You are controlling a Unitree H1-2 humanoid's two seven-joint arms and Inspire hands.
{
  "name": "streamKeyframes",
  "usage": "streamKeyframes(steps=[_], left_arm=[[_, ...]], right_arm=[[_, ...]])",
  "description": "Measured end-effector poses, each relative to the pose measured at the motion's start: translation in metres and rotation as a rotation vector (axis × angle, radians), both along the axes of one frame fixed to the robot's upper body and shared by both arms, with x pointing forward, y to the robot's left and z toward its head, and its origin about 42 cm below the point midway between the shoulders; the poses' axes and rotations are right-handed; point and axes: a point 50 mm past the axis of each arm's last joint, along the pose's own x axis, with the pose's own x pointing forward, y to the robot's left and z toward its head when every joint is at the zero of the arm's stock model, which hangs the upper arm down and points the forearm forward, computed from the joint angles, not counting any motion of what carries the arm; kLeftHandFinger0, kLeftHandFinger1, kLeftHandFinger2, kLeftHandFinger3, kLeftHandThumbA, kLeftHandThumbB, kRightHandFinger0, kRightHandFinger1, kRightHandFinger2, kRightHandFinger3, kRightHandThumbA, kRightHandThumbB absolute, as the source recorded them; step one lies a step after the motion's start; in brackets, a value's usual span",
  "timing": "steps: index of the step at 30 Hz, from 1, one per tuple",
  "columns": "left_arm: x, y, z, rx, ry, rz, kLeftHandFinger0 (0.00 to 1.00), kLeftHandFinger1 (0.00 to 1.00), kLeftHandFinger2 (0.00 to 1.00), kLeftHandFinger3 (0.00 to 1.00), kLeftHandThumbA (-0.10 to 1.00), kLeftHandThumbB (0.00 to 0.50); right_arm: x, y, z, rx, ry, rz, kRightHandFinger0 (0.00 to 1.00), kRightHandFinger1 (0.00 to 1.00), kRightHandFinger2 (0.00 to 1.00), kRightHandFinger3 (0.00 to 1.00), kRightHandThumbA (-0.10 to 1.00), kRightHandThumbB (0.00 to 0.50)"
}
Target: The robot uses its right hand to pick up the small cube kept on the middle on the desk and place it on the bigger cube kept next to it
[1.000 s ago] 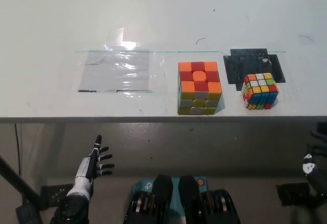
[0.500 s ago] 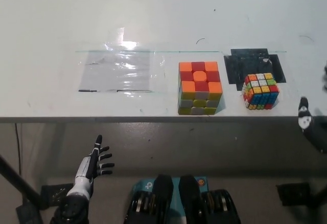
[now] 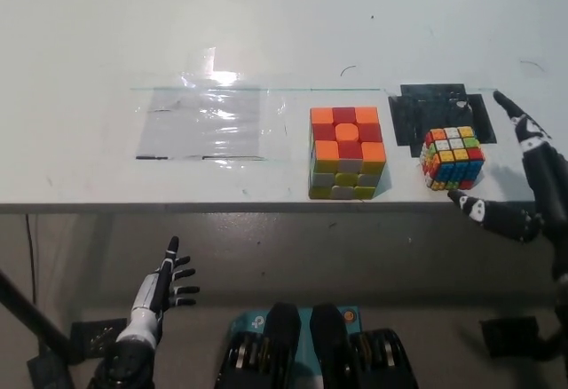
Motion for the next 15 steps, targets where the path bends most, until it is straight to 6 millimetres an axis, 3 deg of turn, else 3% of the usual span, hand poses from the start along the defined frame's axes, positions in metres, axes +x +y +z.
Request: streamKeyframes(steps=[5, 9, 12, 15], left_arm=[[0.002, 0.000, 0.002, 0.001, -0.006, -0.002, 0.71, 0.69, 0.82, 0.86, 1.00, 0.171], [0.002, 0.000, 0.002, 0.001, -0.008, -0.002, 0.62, 0.61, 0.74, 0.76, 1.00, 0.162], [0.002, -0.001, 0.002, 0.001, -0.011, -0.002, 0.67, 0.67, 0.79, 0.83, 1.00, 0.156], [0.003, -0.001, 0.004, 0.001, -0.016, -0.003, 0.68, 0.67, 0.78, 0.81, 1.00, 0.144]], right_arm=[[0.017, 0.005, -0.003, -0.039, 0.030, 0.003, 1.00, 1.00, 1.00, 1.00, 0.81, 0.500], [0.029, 0.007, -0.007, -0.068, 0.055, 0.002, 1.00, 1.00, 1.00, 1.00, 0.78, 0.500], [0.039, 0.008, -0.007, -0.087, 0.067, -0.003, 1.00, 1.00, 1.00, 1.00, 0.78, 0.500], [0.049, 0.006, -0.007, -0.108, 0.075, -0.011, 1.00, 1.00, 1.00, 1.00, 0.76, 0.489]])
